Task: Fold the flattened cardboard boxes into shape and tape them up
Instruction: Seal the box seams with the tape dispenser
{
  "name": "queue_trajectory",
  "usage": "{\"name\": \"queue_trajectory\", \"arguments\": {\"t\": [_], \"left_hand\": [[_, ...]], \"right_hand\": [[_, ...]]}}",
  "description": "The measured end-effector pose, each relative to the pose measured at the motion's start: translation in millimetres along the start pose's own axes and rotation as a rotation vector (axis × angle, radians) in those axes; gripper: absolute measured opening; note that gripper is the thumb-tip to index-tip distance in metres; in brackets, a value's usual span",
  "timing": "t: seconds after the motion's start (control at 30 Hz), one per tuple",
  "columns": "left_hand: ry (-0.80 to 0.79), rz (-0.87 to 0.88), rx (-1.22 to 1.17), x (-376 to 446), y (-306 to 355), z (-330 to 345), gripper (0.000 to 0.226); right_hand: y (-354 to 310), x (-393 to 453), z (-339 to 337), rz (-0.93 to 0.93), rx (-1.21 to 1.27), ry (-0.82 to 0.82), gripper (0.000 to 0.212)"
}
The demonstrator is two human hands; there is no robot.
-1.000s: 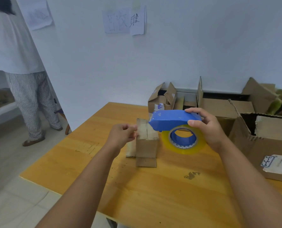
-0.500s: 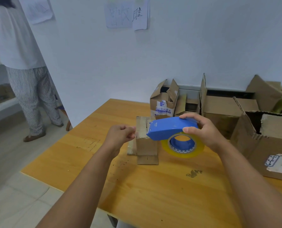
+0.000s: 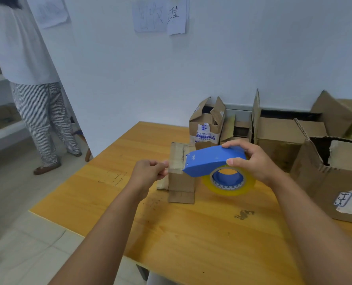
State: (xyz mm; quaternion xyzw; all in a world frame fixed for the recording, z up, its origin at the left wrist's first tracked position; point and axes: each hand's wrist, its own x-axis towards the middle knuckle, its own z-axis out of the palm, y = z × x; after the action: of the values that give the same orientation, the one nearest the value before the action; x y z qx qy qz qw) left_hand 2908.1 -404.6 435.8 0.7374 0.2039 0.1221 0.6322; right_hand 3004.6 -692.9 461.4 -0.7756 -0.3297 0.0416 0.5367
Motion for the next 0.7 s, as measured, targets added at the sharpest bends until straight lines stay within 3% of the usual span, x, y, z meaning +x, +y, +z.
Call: {"name": "queue_trajectory", "arguments": {"t": [0.23,0.37,0.5,0.57,0.63,0.7], "left_hand": [[-0.037,-0.065,-0.007,6,-9,-5,0.018],[-0.132,-0.178,-0.039,9,-11,-13,0.03],[-0.046,-0.23,0.269,12,-14,-17,0.056],[0.121,-0.078,0.413,10,-18,-12,0.055],[0.284,0.218,0.536,6,-26,-1,0.035],[0.312,0.405,0.601,1,-31,10,0.019]], "right_hand": [[-2,2,4,-0.01,-0.025,-0.011,0.04],[-5,3,7,-0.007,-0.043,-0.018,0.041],[-7,3,8,-0.007,-0.054,-0.018,0.04],[-7,3,9,-0.008,-0.052,-0.015,0.041],[-5,2,11,-0.003,-0.047,-0.005,0.042],[-4,3,14,0.004,-0.049,-0.001,0.043]]}}
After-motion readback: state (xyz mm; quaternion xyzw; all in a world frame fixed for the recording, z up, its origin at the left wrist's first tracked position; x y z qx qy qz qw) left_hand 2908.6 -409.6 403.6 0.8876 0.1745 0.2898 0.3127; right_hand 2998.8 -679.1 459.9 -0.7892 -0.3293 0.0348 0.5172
